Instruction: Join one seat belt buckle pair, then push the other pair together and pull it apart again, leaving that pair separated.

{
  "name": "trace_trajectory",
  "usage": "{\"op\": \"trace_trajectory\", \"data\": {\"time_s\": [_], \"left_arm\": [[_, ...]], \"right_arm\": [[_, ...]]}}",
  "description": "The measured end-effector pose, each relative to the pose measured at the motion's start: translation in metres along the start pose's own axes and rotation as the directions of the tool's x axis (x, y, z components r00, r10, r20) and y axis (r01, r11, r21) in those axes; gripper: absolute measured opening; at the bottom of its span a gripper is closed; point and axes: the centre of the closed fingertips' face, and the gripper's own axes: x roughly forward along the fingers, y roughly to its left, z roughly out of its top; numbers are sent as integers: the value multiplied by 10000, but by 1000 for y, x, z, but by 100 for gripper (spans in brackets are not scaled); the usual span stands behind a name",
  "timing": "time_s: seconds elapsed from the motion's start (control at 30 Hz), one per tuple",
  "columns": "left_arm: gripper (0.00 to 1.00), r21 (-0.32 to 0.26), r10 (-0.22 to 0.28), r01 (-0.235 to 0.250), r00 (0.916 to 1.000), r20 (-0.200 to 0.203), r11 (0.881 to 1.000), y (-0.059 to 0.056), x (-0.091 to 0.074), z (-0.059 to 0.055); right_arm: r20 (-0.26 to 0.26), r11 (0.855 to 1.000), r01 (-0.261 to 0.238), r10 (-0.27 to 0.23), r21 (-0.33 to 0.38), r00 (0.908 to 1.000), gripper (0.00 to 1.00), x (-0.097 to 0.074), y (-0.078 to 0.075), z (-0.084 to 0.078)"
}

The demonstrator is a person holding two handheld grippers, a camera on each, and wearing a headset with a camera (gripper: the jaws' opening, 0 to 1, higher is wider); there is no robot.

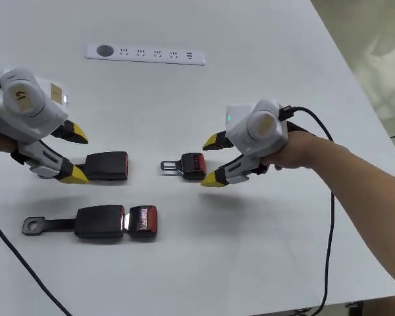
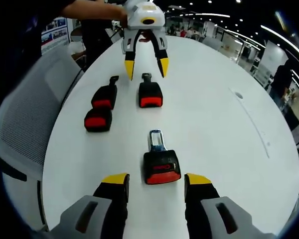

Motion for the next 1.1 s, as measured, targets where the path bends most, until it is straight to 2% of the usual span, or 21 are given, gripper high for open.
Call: {"op": "trace_trajectory", "data": {"time_s": [0.33, 0.53, 0.87, 1.1], "left_arm": [[42, 243, -355, 364, 9986, -389, 9990, -4, 11, 3], [38, 260, -538, 553, 9970, -548, 9981, -6, 14, 2], [34, 360, -574, 604, 9952, -789, 9975, 0, 23, -9], [32, 375, -519, 549, 9956, -776, 9978, 3, 22, -10]], "right_arm": [[7, 9995, -307, 307, -65, 9995, 36, 11, -3, 1], [-180, 9992, -367, 364, -165, 9992, 33, 15, -2, -3], [-276, 9986, -389, 380, -346, 9989, 30, 16, -1, -6], [-301, 9982, -381, 367, -470, 9989, 30, 17, -2, -6]]}}
